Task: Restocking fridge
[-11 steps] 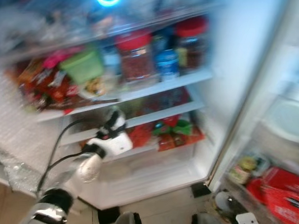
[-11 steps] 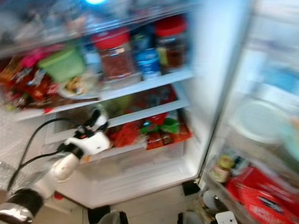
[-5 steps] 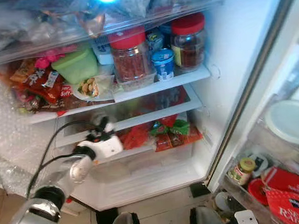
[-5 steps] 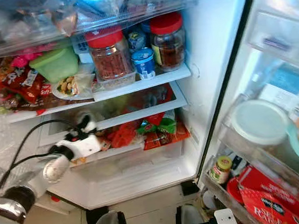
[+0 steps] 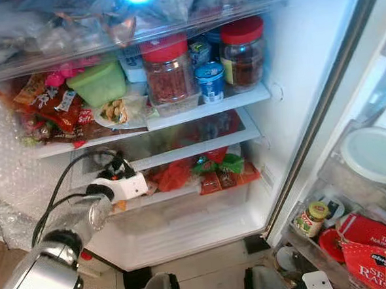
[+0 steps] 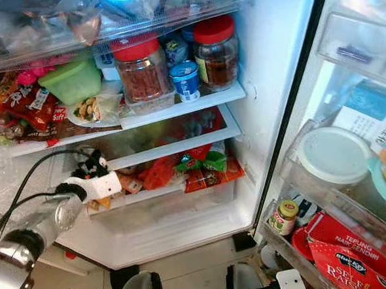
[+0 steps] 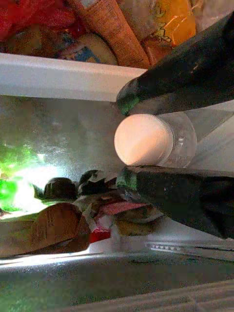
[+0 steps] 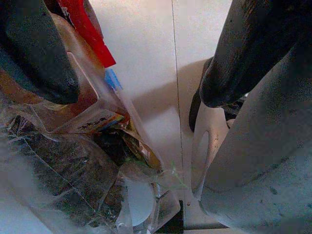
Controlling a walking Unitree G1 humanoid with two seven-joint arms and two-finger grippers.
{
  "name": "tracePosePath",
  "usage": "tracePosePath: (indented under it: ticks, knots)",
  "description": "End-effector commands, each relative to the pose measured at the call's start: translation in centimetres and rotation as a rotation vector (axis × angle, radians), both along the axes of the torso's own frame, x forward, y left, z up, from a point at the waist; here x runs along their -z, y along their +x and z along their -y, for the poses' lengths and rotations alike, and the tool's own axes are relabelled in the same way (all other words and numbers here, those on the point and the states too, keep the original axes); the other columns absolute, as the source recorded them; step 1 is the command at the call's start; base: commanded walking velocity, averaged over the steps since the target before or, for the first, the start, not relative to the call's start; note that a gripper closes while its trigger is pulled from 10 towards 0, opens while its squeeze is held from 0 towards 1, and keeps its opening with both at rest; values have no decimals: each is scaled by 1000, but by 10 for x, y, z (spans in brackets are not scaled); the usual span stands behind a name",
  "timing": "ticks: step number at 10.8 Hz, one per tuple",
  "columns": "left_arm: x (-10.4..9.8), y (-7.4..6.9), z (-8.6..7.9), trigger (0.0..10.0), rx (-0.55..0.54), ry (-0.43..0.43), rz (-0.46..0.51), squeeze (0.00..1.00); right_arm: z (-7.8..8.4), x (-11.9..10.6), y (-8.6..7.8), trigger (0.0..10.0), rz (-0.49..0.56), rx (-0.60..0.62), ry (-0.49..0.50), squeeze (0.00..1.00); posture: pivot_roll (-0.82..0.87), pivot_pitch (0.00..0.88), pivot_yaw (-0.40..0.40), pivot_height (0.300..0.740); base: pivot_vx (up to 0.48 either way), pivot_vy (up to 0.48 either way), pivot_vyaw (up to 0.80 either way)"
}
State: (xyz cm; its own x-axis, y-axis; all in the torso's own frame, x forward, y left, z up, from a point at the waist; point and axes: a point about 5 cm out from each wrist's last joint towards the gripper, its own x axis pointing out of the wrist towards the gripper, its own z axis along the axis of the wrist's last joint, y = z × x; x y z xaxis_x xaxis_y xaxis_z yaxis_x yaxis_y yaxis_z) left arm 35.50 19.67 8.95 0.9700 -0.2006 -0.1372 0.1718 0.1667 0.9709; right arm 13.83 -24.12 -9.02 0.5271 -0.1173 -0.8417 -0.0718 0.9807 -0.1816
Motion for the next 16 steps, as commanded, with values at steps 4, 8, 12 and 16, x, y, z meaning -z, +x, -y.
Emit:
tracePosePath:
  ticks: [4, 8, 12, 16]
  knots:
    - [-11, 11, -5, 10000, -129, 23, 67, 0, -5, 4, -9, 10000, -22, -7, 20, 0, -43, 131, 98, 631, 0, 0, 0]
    - [-20, 16, -5, 10000, -195, -37, 110, 1000, -6, 5, -10, 10000, -23, -8, 22, 0, -40, 136, 96, 631, 0, 0, 0]
    - [-19, 14, -12, 10000, -232, -87, 113, 1000, -6, 5, -10, 10000, -24, -9, 24, 0, -37, 133, 99, 631, 0, 0, 0]
    - [26, -18, 1, 10000, -206, -567, -106, 0, -7, 5, -9, 10000, -23, -8, 26, 0, -36, 131, 107, 631, 0, 0, 0]
